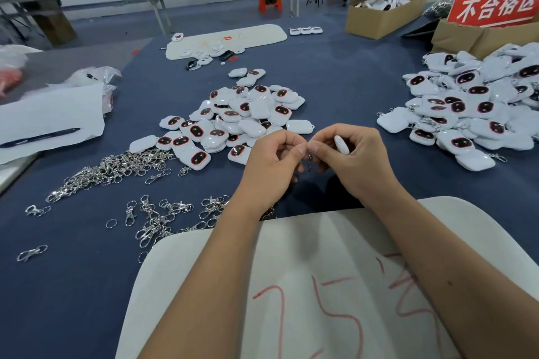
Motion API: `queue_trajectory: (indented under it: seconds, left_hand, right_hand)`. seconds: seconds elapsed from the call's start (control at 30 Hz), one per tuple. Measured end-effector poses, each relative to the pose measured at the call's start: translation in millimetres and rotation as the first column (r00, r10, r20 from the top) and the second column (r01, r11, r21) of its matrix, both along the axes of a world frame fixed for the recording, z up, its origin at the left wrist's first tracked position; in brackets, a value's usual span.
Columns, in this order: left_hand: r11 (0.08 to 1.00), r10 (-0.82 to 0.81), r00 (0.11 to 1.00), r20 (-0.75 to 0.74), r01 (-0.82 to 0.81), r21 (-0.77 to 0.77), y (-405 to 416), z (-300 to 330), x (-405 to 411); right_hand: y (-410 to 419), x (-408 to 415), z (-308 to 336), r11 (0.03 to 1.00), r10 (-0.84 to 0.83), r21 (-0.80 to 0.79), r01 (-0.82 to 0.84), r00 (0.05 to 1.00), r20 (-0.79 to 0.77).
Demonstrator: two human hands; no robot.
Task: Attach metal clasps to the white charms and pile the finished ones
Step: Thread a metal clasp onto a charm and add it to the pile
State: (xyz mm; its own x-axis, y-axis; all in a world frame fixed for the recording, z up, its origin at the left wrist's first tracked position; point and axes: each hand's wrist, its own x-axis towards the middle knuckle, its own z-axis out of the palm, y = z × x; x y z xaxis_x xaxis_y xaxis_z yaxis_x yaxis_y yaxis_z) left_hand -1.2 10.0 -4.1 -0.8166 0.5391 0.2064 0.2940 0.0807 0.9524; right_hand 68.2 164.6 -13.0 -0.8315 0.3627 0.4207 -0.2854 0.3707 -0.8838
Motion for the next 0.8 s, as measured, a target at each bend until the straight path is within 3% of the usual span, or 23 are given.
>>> queue_trajectory:
  seconds: [0.8]
  left_hand:
    - [0.995,-0.041,0.999,-0.009,0.042,0.093,0.2,-1.0,-3.7]
  right_hand:
    - [1.9,0.0,0.2,0.990,0.094,-0.101,-0.096,0.995,-0.028]
